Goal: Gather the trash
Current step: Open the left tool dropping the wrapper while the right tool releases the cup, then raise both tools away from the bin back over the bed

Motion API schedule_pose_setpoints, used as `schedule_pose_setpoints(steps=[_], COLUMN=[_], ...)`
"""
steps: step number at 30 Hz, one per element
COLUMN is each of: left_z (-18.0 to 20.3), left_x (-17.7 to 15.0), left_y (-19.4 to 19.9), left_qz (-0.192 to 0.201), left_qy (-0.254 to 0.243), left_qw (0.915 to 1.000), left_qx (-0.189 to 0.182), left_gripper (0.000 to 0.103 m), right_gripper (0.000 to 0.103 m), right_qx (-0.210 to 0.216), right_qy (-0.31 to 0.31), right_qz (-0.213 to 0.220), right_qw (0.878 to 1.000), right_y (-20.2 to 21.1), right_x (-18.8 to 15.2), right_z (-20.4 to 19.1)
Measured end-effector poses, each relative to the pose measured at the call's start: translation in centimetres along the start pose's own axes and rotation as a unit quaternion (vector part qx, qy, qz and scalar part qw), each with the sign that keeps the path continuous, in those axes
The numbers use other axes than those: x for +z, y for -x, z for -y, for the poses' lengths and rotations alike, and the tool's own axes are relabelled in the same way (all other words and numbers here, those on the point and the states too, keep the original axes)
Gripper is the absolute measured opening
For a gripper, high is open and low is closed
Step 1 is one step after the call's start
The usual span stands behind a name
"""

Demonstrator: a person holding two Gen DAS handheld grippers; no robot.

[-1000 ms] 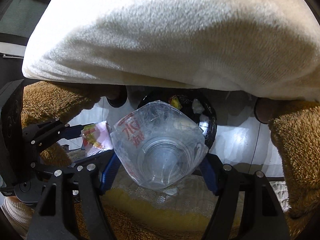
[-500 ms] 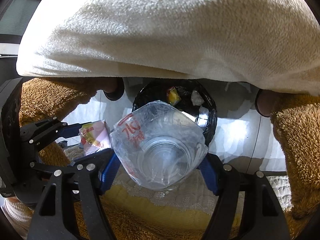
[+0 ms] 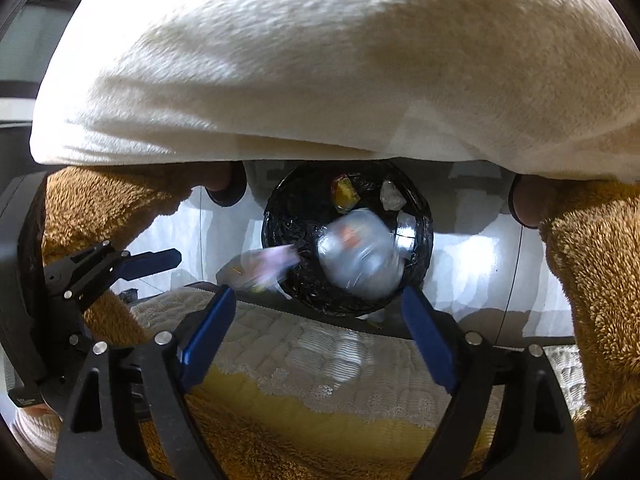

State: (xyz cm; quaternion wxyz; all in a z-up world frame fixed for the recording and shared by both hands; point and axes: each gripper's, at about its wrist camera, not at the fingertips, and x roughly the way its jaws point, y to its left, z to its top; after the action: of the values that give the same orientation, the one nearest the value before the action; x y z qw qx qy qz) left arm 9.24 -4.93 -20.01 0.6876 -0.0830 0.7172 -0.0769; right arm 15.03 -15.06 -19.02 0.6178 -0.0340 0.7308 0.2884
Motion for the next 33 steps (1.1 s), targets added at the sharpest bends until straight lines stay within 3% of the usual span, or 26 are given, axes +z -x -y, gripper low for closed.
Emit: schedule_pose_setpoints(steps=[24,28,33], left_z=[-0.3,-0.2,-0.4], left_x=[-0.7,-1.2,-2.2], left_y=[2.0,3.3,6.6], left_qz=[0.037,0.069,0.150], left_qy=[0.000,-0.003,0.003], left_qw=[0.9993,0.9975,0.9886], left_qx=[-0.007,-0.010,-0.008], left_gripper=[0.071,0.071,0.071], right_gripper=[0.084,0.084,0.084], right_qx=[0.000,-0.001,0.012], right_qy=[0.020,0.030,0.049], right_qz=[0.034,0.053,0.116], right_qw=[0.999,0.998,0.992], right_y=[1.5,2.3,5.2], right_x=[-1.0,-1.4,-2.3], right_z=[-0.3,-0.7,-1.5])
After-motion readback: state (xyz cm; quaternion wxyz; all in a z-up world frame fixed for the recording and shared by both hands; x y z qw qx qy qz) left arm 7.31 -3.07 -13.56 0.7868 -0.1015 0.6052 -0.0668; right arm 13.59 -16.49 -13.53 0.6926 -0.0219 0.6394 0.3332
